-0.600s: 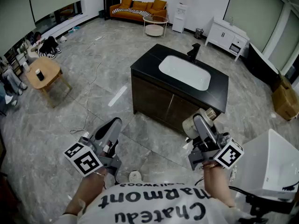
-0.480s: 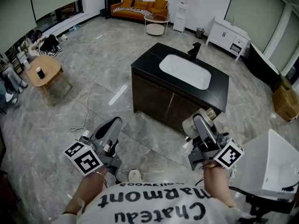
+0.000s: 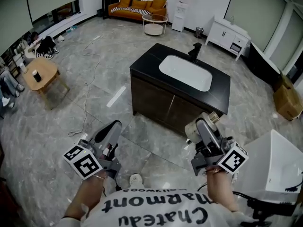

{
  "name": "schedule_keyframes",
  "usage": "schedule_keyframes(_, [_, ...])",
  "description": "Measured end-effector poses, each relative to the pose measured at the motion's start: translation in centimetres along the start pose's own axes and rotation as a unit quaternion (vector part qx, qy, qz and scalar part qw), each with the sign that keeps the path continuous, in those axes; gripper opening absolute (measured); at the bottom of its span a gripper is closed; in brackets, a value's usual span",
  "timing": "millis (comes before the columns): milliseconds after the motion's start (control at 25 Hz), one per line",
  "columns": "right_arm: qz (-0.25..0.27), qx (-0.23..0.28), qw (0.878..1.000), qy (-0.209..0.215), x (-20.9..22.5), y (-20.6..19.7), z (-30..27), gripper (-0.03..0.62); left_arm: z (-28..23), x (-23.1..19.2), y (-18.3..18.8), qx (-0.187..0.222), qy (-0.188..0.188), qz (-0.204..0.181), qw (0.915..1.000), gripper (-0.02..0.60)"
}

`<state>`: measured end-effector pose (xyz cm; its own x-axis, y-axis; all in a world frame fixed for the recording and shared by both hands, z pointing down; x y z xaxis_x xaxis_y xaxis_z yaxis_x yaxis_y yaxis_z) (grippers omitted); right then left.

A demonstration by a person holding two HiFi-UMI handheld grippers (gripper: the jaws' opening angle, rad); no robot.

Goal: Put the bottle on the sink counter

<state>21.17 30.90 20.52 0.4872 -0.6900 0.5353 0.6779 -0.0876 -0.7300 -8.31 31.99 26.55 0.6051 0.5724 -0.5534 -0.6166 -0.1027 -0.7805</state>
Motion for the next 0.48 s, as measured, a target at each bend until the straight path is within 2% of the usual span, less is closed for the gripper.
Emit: schedule_keyframes(480, [0.036, -0.006, 0.999, -0.010, 1.0, -1.0, -6.3, 0.341, -4.2, -3.5, 4.4, -0.018, -0.043, -0.019, 0.9988, 0.015])
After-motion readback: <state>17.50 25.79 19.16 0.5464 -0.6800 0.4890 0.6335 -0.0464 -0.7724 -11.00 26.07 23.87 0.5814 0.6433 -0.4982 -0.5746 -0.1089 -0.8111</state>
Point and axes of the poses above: the fingertips, and each gripper's own axes: z backward along the fingers, x to its right, y out of its top, the point moved 4 cm from there along z, backward along the fingers, and after that the axes turned 10 degrees about x, right-handed, at the moved point
